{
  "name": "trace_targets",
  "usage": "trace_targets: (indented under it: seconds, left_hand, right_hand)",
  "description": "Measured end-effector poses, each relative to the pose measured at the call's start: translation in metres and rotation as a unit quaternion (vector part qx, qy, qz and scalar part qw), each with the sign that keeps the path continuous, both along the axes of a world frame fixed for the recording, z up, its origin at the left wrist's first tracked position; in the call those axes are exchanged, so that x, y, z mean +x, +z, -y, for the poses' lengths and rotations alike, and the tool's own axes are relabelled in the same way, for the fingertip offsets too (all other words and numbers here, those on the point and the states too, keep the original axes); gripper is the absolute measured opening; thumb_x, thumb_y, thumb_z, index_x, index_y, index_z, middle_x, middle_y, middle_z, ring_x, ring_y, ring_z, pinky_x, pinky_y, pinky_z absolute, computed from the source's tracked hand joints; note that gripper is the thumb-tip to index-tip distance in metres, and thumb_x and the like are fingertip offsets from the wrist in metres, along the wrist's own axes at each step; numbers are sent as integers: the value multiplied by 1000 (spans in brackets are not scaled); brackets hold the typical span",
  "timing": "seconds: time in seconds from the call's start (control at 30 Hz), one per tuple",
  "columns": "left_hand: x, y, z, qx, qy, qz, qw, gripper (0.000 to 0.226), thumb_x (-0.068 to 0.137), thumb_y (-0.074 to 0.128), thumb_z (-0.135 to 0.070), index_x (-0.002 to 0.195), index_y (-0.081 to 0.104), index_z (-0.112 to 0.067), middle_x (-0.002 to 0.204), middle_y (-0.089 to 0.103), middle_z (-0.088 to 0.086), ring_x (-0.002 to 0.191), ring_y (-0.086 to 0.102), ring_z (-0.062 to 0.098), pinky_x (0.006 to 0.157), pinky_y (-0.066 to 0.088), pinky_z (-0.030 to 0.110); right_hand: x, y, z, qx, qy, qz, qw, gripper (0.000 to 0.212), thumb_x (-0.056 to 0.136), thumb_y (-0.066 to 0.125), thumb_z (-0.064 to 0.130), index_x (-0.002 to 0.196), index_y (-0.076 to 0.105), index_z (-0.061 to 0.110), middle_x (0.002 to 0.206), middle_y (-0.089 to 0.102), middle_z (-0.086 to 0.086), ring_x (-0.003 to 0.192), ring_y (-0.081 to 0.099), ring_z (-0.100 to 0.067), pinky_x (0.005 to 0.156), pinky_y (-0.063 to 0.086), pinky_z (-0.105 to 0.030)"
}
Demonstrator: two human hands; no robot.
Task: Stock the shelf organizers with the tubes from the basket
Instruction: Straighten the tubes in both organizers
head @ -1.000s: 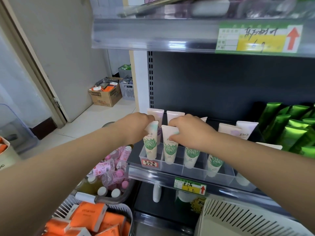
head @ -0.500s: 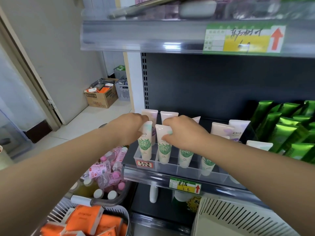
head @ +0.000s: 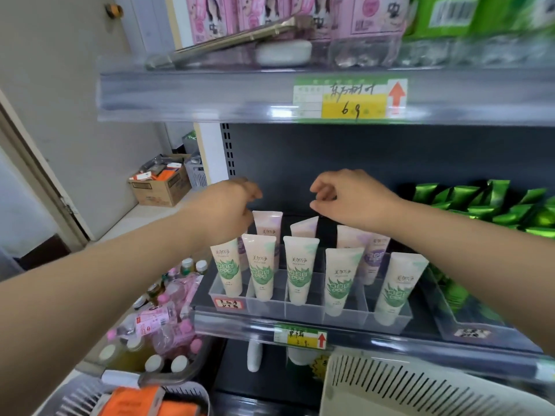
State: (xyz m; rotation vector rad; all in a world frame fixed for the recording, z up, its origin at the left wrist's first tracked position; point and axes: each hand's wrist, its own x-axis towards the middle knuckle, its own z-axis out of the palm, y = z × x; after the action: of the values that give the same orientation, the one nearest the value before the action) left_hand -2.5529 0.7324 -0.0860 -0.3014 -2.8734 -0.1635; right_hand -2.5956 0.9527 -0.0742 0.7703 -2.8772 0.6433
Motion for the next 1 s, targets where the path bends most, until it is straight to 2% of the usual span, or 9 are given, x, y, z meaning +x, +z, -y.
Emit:
trace_targets:
  seconds: [0.07,0.13,0.3,0.4,0.5,0.73,1.0]
  left_hand:
    - [-8,3,-22,13,-29,-4,999,43,84,52,-10,126,54,-17,125,57,4,109,57,23,91,46,29]
    - [-17,3,-43,13,-49,6,999,41,85,53,-12,125,55,-15,122,61,6,107,59,25,92,47,31]
    - [-38,-4,-74,-31,-48,66,996,33,86,56,-17,119,60,-12,112,66,10,102,61,29,87,51,39]
    - [-45,-9,-82,-69,-35,93,993,25,82,57,-14,105,64,-11,99,68,9,94,62,30,76,51,35]
    - [-47,-14,-84,-103,-30,112,988,21,79,59,-13,98,66,-10,92,67,9,89,61,29,62,42,29]
    - [-53,-24,-83,-90,-36,112,989,24,80,58,-6,102,66,-12,99,67,11,95,61,30,74,51,33]
    - [-54,-29,-81,-89,-45,86,991,28,82,54,-4,106,65,-15,100,66,12,93,61,32,77,52,38]
  right_hand:
    - [-2,0,-14,31,-12,15,999,25,82,65,31,106,64,23,101,68,7,94,61,-11,86,47,-25]
    - [-3,-2,-26,61,-19,25,998,26,81,66,29,106,66,21,101,69,6,94,61,-11,84,47,-22]
    - [-3,-11,-43,96,-20,51,994,23,81,66,19,103,69,17,100,70,1,93,63,-15,82,49,-25]
    - [-5,-17,-44,105,-18,44,993,18,79,65,13,96,71,15,97,70,-1,91,64,-19,84,52,-31]
    - [-8,-22,-44,129,-17,38,991,15,78,62,10,88,72,16,92,70,-3,86,65,-22,79,55,-35]
    - [-11,-29,-47,115,-25,23,993,13,81,64,13,86,70,23,93,67,-2,86,64,-21,75,53,-30]
    - [-18,-33,-42,96,-32,8,995,16,81,63,11,90,70,22,97,68,-2,88,64,-22,77,54,-32]
